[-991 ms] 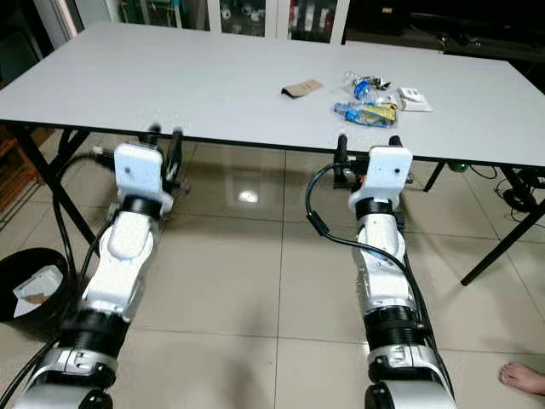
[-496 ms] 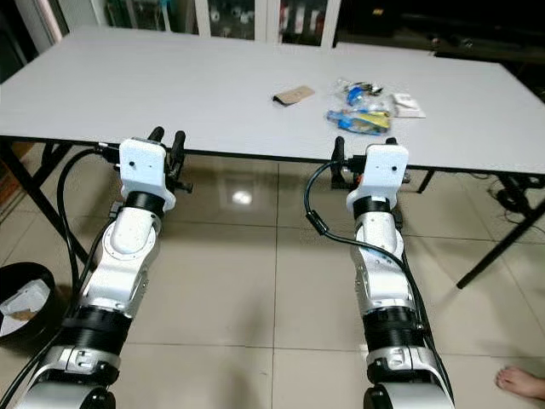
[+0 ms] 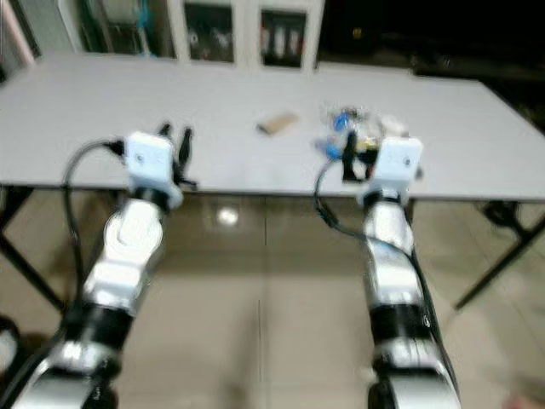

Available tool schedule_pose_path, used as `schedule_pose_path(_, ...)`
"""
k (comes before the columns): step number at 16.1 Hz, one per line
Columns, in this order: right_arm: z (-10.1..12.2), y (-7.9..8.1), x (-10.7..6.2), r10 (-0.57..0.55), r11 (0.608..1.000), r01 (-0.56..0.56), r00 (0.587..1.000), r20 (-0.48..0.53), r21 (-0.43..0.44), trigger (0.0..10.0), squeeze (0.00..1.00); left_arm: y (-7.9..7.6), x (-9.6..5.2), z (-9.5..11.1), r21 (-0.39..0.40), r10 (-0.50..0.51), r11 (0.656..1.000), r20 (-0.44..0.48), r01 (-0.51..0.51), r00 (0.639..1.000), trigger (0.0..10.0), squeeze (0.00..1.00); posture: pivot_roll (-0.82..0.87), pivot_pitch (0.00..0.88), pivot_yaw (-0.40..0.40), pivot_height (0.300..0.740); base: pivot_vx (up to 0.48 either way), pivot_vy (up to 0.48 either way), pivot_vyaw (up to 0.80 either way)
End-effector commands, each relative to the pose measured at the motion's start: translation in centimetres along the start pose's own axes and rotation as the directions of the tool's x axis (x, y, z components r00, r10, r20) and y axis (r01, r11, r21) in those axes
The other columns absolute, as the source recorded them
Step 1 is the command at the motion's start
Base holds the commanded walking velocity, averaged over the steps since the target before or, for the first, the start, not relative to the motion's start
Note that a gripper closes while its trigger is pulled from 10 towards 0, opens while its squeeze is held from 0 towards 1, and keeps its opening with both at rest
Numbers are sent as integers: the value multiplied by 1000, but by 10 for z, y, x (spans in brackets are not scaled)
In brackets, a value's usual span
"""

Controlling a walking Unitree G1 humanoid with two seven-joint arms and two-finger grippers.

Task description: Picking trash to rubbish bin

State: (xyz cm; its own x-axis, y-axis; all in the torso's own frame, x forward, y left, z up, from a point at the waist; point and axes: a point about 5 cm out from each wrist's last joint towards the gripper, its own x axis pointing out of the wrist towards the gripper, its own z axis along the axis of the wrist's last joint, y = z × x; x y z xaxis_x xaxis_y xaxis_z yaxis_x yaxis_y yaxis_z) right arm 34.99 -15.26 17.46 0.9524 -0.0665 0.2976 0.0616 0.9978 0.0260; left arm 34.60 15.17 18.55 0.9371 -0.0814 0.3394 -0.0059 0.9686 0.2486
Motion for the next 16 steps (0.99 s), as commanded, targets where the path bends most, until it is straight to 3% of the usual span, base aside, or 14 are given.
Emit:
schedule_pose_path(1, 2, -1, 2, 2, 1000, -2, 1000, 1, -5, 10000, 0, -1, 3, 3, -10, -4, 1000, -1, 4, 1000, 10000, 0, -6, 0, -59, 740, 480, 0, 0)
schedule_pose_path(16, 2, 3, 1, 17, 1000, -17, 1000, 0, 7, 10000, 0, 0, 4, 4, -6, -11, 1000, 0, 11, 1000, 10000, 0, -6, 10, -58, 740, 480, 0, 0)
